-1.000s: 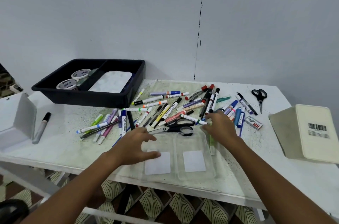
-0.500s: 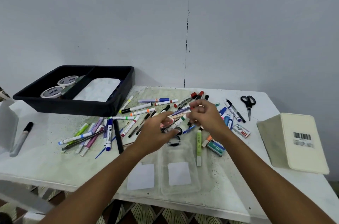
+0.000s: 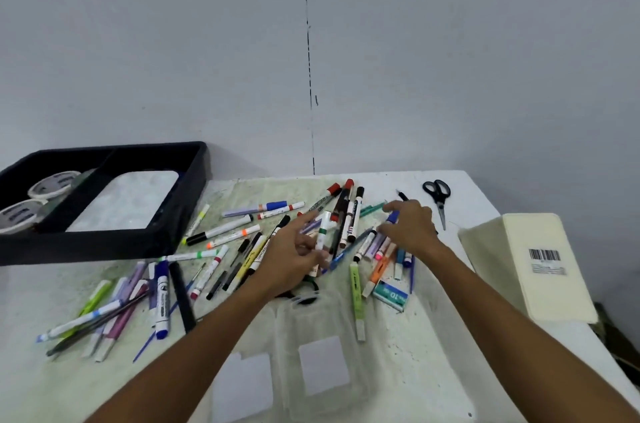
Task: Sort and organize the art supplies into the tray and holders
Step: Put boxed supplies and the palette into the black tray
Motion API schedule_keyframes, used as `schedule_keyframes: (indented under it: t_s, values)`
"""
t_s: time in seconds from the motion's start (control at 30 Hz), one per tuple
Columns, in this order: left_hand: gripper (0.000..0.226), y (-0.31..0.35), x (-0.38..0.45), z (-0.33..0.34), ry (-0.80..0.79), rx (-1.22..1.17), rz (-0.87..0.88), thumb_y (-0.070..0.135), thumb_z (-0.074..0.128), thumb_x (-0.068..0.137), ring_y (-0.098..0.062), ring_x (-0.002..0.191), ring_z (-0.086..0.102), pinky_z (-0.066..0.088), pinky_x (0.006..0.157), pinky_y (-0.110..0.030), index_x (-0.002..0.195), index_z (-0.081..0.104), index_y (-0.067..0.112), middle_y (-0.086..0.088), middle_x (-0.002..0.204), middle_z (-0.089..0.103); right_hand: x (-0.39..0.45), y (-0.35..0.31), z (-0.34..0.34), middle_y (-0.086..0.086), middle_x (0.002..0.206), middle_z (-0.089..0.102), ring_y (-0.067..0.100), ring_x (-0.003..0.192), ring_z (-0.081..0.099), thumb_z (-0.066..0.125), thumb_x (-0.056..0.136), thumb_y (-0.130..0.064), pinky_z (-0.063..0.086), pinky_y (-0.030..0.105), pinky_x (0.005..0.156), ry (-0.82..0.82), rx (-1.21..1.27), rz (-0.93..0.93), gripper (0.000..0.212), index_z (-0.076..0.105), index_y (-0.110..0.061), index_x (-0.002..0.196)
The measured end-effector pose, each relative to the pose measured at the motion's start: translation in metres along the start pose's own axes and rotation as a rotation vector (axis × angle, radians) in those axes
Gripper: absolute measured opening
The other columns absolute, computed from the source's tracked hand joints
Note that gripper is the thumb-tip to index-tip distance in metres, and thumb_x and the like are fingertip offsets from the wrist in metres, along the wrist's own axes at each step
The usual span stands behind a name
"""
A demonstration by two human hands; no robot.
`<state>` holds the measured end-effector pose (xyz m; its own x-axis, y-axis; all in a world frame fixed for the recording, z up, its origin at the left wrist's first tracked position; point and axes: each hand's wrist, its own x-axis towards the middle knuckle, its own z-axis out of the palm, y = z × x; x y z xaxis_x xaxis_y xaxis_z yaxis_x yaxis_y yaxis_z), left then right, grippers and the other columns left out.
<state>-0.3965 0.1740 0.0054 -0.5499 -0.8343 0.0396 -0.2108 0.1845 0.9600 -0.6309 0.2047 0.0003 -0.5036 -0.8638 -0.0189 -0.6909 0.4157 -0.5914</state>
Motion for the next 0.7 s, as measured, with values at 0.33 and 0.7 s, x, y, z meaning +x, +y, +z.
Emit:
schedule_keyframes:
  t_s: [0.33, 0.7]
  values:
    - [0.072, -0.020, 0.020, -0.021, -0.061, 0.002, -0.027, -0.004, 0.066, 0.085, -0.023, 0.078, 0.073, 0.059, 0.073, -0.041, 0.142, 0.038, 0.030, -0.025, 0.094, 0.065, 0.026, -0.006, 0.019, 0.018, 0.159, -0.012, 0.048, 0.139, -0.025, 0.071, 0.070, -0.066, 0.001, 0.064, 0.112, -0.317, -0.401, 0.110, 0.078, 0.053, -0.021, 0.131]
    - [0.072, -0.025, 0.003, -0.050, -0.018, -0.018, -0.044, -0.003, 0.075, 0.076, -0.015, 0.065, 0.069, 0.055, 0.060, -0.030, 0.135, 0.045, 0.026, -0.006, 0.073, 0.063, 0.009, -0.036, 0.018, 0.003, 0.080, 0.061, 0.021, 0.067, 0.059, 0.073, 0.081, -0.011, 0.051, 0.039, 0.071, 0.027, 0.132, -0.061, 0.041, 0.053, -0.011, 0.117]
